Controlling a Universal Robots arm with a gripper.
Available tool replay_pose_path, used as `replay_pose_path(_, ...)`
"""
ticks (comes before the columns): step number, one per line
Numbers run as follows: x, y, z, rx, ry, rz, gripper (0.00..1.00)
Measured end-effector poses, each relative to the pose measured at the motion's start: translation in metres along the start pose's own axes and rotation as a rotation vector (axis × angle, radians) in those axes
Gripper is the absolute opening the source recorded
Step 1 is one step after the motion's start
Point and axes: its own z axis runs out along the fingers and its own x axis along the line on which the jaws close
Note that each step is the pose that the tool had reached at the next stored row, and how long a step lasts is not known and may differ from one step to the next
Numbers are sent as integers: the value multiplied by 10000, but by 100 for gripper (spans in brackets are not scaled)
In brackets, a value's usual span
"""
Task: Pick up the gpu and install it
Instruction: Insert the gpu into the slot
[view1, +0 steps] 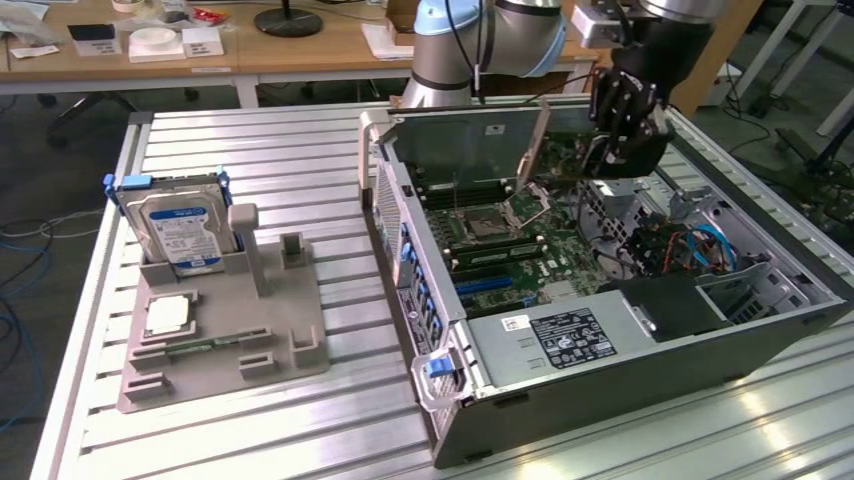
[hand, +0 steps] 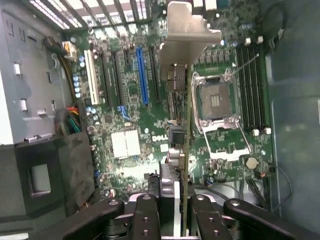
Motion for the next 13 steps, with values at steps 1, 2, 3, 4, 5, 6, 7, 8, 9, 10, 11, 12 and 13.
replay_pose_path(1, 0, 0, 6, 22, -12, -64, 28)
replay_pose_path(2, 0, 0, 15, 17, -44, -178, 28)
replay_pose_path(3, 0, 2, 26, 11, -82, -303, 28)
replay_pose_path(4, 0, 3, 40, 6, -110, -436, 28)
replay_pose_path(5, 1, 8, 56, 2, -129, -549, 28)
replay_pose_path(6, 3, 20, 74, 0, -139, -620, 28)
replay_pose_path(7, 7, 42, 91, -1, -138, -645, 28)
replay_pose_path(8, 10, 68, 108, -2, -139, -668, 28)
replay_pose_path(9, 13, 89, 122, -2, -140, -697, 28)
replay_pose_path(10, 16, 110, 134, -3, -140, -729, 28)
replay_pose_path(11, 20, 132, 145, -3, -140, -762, 28)
replay_pose_path(12, 23, 151, 156, -4, -141, -798, 28)
replay_pose_path(13, 26, 166, 166, -5, -143, -849, 28)
